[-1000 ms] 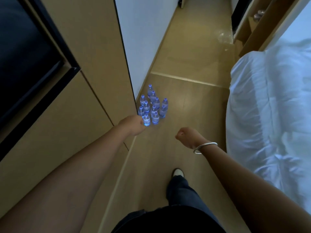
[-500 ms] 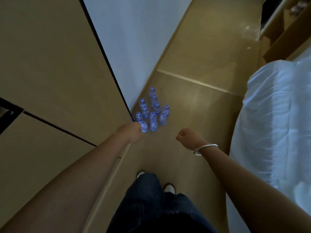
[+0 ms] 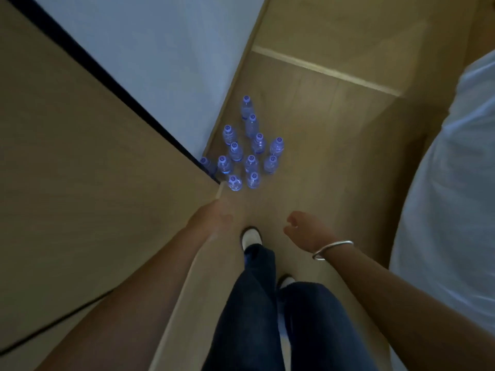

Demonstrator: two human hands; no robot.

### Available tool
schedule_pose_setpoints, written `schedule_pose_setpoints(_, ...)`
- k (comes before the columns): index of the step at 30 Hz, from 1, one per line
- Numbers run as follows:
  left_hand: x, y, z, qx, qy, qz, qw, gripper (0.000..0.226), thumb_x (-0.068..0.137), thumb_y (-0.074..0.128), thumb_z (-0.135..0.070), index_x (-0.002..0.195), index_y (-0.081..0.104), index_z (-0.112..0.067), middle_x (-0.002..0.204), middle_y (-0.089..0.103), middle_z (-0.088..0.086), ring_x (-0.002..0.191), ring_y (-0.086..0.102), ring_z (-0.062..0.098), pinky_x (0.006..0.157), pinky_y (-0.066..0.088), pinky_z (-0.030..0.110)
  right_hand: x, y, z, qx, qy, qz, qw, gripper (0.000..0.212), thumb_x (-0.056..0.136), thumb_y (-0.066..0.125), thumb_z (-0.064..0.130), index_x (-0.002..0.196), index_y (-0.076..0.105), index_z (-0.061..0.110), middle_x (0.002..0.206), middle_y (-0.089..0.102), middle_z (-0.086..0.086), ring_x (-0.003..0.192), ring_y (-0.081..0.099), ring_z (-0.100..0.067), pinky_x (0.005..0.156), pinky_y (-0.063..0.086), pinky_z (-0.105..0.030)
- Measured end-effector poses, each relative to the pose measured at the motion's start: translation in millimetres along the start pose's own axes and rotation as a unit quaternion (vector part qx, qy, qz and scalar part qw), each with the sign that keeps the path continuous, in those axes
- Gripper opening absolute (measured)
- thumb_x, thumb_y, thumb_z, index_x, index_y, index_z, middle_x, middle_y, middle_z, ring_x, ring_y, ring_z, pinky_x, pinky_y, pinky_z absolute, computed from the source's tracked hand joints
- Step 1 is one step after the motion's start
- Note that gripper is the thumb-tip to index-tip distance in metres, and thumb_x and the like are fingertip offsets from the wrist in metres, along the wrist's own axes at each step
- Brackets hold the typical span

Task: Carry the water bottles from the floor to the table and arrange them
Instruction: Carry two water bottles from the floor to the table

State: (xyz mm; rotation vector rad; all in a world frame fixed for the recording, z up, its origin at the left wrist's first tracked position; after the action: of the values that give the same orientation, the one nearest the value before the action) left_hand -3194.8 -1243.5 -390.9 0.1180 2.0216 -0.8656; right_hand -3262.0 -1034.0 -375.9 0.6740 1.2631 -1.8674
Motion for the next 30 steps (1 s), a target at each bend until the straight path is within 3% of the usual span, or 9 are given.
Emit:
schedule_pose_setpoints(6,98.0,35.3,47.1,-0.041,-0.06,0.003,0.997,0.047,0.086,0.058,-0.024,0.129,0.045,-0.011,0.124,0.056,0.013,0.11,0.055,0.029,0.089,0.042,0.031,100.5,55.6,14.5,-0.025,-0.003,0.056,0.998,0.032,0.092,0.046,0.021,0.117,0.052,0.002,0.125,0.054,-0.018,0.116,0.05,-0.031,0.096,0.036,-0.033)
schedule_pose_setpoints(13,216.6,90.4,81.6,0.029,-0.04,0.017,0.999,0.06,0.087,0.058,-0.031,0.139,0.033,-0.013,0.135,0.047,0.01,0.121,0.048,0.027,0.098,0.04,0.034,223.1,111.9,-11.8,-0.049,-0.015,0.075,0.996,0.037,0.092,0.045,0.019,0.127,0.049,0.006,0.134,0.05,-0.014,0.124,0.044,-0.029,0.098,0.032,-0.029)
schedule_pose_setpoints(17,287.4,118.8,101.4,0.047,-0.049,0.017,0.998,0.071,0.088,0.058,-0.036,0.144,0.022,-0.01,0.143,0.037,0.013,0.129,0.041,0.028,0.104,0.035,0.037,295.7,142.3,-39.2,-0.06,-0.009,0.078,0.995,0.048,0.093,0.047,0.031,0.133,0.041,0.006,0.136,0.046,-0.014,0.126,0.042,-0.029,0.101,0.032,-0.03)
schedule_pose_setpoints(20,341.7,128.6,115.2,0.0,-0.068,-0.018,0.997,0.077,0.088,0.058,-0.035,0.147,0.014,-0.012,0.146,0.032,0.014,0.132,0.037,0.029,0.105,0.033,0.038,347.4,153.5,-55.0,-0.049,-0.009,0.036,0.998,0.06,0.089,0.053,0.041,0.135,0.036,0.007,0.134,0.044,-0.014,0.125,0.041,-0.03,0.101,0.033,-0.033)
schedule_pose_setpoints(23,388.2,138.1,123.8,-0.077,-0.075,-0.067,0.992,0.078,0.084,0.065,-0.03,0.145,0.019,-0.015,0.139,0.04,0.016,0.124,0.044,0.032,0.101,0.039,0.041,392.7,154.2,-62.8,-0.014,-0.026,-0.023,0.999,0.07,0.083,0.062,0.041,0.139,0.031,0.012,0.13,0.043,-0.014,0.122,0.042,-0.03,0.098,0.035,-0.033)
schedule_pose_setpoints(26,423.0,144.6,133.3,-0.179,-0.081,-0.1,0.975,0.093,0.074,0.076,-0.028,0.146,0.019,-0.016,0.137,0.045,0.013,0.126,0.045,0.029,0.101,0.039,0.037,426.7,158.8,-63.5,0.045,-0.053,-0.055,0.996,0.081,0.076,0.07,0.036,0.142,0.027,0.018,0.132,0.043,-0.011,0.122,0.041,-0.026,0.101,0.033,-0.031)
schedule_pose_setpoints(30,441.4,147.3,126.6,-0.272,-0.009,-0.121,0.955,0.066,0.066,0.081,-0.03,0.121,0.048,-0.017,0.11,0.062,0.009,0.102,0.061,0.024,0.089,0.05,0.037,453.9,163.5,-60.4,0.118,-0.078,-0.091,0.986,0.078,0.067,0.079,0.028,0.133,0.039,0.018,0.122,0.049,-0.008,0.115,0.044,-0.021,0.089,0.03,-0.014)
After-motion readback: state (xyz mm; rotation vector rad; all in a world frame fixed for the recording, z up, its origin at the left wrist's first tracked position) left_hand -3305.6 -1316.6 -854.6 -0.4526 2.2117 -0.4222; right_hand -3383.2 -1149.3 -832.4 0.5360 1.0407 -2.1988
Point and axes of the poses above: each hand's wrist, its own x-axis towards the middle knuckle, its own y-axis out of the palm, z = x × y, the point moved 9 cm from there along x, towards the middle knuckle
